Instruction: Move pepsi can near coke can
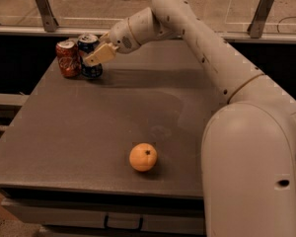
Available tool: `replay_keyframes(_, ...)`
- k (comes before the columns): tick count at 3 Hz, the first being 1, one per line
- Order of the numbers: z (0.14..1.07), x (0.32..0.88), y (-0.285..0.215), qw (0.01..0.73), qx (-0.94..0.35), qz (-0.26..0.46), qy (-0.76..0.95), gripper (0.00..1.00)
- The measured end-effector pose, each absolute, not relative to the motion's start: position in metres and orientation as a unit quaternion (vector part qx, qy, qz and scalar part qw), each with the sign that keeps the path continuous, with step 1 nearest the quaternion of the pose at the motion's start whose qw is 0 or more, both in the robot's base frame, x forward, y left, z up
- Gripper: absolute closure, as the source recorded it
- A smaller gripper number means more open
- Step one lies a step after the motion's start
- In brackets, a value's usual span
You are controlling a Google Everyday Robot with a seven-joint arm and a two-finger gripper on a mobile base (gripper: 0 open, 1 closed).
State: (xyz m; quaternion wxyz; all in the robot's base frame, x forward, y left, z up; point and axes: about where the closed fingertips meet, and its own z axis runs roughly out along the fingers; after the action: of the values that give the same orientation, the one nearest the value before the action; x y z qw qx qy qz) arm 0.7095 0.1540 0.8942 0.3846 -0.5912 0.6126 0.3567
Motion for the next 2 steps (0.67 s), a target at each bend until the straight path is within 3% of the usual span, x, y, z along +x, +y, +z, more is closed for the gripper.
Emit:
replay_keyframes(1,0.8898,0.7069,0.1628,0.382,-0.593,0.362,0.610,0.12)
replay_keyframes(2,0.8877,0.7060,0.1655,0.381,-0.594,0.362,0.610,0.00)
